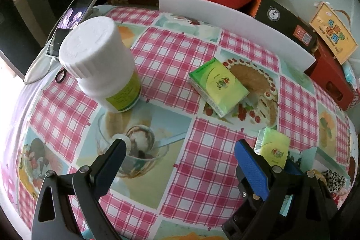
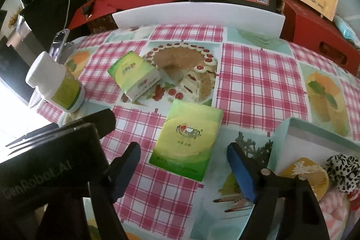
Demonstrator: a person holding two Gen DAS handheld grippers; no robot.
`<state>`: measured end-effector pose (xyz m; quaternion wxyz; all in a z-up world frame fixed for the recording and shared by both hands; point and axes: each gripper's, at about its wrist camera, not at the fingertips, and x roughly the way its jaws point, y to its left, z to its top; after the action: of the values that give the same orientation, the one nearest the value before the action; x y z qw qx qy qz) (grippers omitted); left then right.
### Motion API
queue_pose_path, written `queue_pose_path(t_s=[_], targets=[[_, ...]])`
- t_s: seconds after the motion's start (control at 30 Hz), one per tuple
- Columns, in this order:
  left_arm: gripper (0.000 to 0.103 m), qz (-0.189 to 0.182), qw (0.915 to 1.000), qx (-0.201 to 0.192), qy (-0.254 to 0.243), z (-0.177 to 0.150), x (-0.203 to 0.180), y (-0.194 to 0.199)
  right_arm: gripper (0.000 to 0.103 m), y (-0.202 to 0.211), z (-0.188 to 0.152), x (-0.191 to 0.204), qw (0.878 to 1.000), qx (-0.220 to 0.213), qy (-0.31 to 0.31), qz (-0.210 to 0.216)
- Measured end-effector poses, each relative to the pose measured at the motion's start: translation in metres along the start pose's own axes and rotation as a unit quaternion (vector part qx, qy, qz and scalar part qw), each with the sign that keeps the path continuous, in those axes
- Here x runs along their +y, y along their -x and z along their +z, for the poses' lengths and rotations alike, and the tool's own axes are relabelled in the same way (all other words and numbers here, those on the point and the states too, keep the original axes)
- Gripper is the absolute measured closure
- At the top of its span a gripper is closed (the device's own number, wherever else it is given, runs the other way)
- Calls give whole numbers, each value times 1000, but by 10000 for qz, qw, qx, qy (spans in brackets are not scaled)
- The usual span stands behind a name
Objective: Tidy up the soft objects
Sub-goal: 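Grasp the upright green tissue pack with the right tool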
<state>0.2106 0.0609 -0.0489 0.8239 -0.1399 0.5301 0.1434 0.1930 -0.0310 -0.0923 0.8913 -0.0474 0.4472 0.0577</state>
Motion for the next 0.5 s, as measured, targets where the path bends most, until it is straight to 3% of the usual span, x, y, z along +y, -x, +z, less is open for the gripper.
queue_pose_path(t_s=[0.13, 0.27, 0.5], targets=[[6, 3, 10000, 25, 17, 0, 1, -3, 29, -1, 1, 1, 10000, -29, 12, 8], [6, -2, 10000, 47, 27, 0, 1, -5, 44, 1, 1, -3, 9999, -66, -84, -14], [6, -16, 10000, 37, 18, 2, -1, -4, 45, 3, 2, -7, 9999, -63, -134, -4]])
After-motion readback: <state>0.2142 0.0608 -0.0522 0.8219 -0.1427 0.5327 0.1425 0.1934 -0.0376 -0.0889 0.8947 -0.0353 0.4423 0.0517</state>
